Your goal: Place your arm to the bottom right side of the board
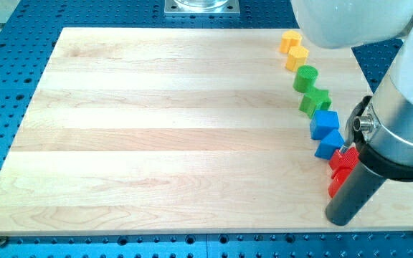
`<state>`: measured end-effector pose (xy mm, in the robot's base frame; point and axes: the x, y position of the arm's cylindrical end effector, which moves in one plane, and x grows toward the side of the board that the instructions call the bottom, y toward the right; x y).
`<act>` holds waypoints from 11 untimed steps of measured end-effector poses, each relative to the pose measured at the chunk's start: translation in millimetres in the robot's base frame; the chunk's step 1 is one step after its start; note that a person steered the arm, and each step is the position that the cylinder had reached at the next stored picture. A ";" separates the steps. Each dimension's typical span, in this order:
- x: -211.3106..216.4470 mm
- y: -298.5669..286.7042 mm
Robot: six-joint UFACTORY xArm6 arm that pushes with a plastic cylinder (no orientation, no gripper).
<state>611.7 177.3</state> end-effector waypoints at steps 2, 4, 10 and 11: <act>0.1 -0.4; -40.8 74.8; -23.6 101.2; -26.4 39.9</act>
